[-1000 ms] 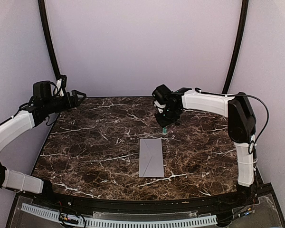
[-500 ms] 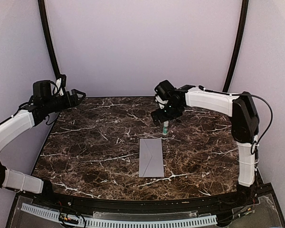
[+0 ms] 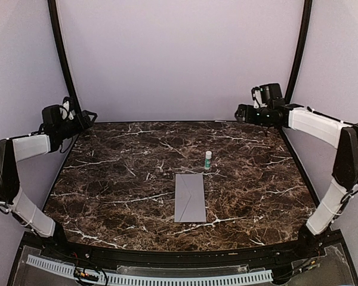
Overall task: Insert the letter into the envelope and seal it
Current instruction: Reset both arms
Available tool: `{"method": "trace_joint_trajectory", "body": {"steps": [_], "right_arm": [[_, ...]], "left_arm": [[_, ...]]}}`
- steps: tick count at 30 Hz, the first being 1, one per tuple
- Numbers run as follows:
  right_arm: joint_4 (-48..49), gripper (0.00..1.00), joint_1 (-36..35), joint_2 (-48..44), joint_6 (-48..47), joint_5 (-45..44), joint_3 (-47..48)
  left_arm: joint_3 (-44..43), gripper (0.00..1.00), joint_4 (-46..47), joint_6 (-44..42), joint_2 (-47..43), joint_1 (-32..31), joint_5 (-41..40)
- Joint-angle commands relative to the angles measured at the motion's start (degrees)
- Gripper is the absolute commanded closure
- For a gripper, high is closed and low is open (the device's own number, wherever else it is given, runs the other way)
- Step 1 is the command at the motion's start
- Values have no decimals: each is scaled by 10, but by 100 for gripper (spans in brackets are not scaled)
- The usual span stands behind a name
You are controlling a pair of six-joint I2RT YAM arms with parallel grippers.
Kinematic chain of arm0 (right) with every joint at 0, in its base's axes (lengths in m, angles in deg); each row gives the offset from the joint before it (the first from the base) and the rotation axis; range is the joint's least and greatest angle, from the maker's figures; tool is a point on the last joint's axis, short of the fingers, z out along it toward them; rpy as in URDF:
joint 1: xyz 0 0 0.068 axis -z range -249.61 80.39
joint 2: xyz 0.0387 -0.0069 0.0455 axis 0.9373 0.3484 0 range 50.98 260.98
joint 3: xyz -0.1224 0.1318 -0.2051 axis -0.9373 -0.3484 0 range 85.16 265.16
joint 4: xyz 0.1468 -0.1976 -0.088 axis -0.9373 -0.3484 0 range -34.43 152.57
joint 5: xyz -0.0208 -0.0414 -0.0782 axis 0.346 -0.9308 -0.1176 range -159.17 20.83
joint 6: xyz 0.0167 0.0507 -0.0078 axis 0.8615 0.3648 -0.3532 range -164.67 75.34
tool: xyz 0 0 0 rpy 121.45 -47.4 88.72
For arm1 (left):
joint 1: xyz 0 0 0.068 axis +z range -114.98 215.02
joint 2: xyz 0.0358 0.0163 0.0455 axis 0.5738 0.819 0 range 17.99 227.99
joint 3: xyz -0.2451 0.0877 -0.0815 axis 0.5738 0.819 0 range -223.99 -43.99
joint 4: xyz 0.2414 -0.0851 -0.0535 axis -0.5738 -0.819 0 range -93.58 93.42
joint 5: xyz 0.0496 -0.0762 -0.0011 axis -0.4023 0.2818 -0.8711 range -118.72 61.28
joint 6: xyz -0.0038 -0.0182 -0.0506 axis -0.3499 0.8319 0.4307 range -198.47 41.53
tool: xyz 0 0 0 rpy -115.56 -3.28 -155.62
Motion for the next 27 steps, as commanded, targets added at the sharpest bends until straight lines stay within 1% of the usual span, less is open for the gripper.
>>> {"method": "trace_joint_trajectory", "body": {"steps": [1, 2, 3, 4, 5, 6, 7, 8, 9, 10, 13, 17, 18, 21, 24, 27], "right_arm": [[154, 1, 108, -73, 20, 41, -121], [173, 1, 130, -91, 14, 41, -146], [196, 1, 149, -109, 7, 41, -173], [219, 1, 168, -128, -1, 41, -199], [241, 1, 181, -146, -13, 41, -224], [266, 1, 192, -168, -24, 35, -253], [294, 1, 201, -189, -37, 27, -281], [328, 1, 204, -211, -51, 21, -314], [363, 1, 207, -234, -61, 13, -348], [414, 1, 209, -263, -69, 11, -393], [542, 1, 210, -314, -86, 12, -505], [683, 1, 209, -341, -108, -10, -625], [707, 1, 209, -342, -116, -16, -645], [763, 1, 209, -338, -127, -36, -693], [787, 1, 209, -331, -134, -47, -715], [786, 1, 209, -327, -135, -47, -719]], "left_arm": [[82, 11, 197, 44, -13, 106, 28], [116, 10, 211, 43, -20, 126, 21], [131, 10, 223, 33, -39, 134, -17], [160, 9, 226, 23, -50, 139, -37], [191, 9, 234, -5, -75, 141, -73], [208, 9, 241, -18, -89, 141, -85], [246, 9, 263, -40, -117, 142, -107], [265, 9, 278, -47, -130, 141, -116], [304, 8, 309, -60, -155, 141, -134], [321, 8, 324, -67, -174, 139, -148], [392, 8, 389, -67, -186, 134, -166], [432, 7, 447, -87, -149, 122, -148], [433, 8, 450, -97, -133, 121, -133], [438, 7, 460, -110, -107, 116, -121], [443, 7, 482, -112, -92, 114, -118], [443, 7, 484, -111, -91, 113, -124]]}}
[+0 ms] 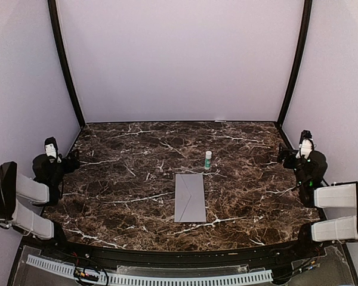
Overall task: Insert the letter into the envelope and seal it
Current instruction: Reset both arms
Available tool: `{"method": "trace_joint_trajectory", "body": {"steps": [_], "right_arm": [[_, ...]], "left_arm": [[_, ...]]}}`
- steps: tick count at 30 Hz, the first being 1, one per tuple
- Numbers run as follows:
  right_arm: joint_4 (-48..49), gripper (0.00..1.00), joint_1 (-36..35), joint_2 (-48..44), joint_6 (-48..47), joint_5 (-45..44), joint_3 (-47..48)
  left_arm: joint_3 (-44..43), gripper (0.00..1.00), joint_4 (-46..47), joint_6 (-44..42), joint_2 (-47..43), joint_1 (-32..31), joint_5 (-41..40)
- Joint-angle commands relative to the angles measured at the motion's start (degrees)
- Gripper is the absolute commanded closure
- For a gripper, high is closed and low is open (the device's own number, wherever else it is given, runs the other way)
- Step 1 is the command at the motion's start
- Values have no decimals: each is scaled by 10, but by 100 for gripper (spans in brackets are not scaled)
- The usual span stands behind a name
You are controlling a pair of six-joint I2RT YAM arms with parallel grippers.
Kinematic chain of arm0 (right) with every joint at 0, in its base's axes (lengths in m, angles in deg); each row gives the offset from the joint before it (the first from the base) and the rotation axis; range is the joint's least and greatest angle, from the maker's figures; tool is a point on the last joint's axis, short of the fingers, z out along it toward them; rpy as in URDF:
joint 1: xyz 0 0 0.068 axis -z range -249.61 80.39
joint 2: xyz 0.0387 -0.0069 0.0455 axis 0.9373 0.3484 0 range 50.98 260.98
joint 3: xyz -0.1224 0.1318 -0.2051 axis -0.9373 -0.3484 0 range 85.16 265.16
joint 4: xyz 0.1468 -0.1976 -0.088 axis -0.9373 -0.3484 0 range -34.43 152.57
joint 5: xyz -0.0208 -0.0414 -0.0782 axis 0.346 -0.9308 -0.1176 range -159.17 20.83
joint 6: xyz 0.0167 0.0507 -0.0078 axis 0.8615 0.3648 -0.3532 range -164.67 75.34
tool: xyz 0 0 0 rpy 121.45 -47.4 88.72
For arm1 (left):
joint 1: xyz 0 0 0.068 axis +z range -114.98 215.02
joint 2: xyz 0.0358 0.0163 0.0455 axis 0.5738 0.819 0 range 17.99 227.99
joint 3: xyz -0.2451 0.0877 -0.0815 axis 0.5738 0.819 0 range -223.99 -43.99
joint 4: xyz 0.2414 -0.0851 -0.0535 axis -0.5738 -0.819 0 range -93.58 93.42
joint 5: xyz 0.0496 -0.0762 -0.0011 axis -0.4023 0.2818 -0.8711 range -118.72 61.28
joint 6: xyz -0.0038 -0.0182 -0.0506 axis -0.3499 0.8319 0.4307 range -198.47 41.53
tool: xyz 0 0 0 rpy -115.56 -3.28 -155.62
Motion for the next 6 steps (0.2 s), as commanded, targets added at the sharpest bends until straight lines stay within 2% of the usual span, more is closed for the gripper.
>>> {"method": "trace_joint_trajectory", "body": {"steps": [1, 6], "right_arm": [[86, 1, 1, 5, -14, -17, -9], [92, 1, 1, 12, -14, -17, -13]], "left_arm": [[6, 7, 51, -16, -2, -4, 4], [7, 6, 50, -16, -3, -6, -17]]}}
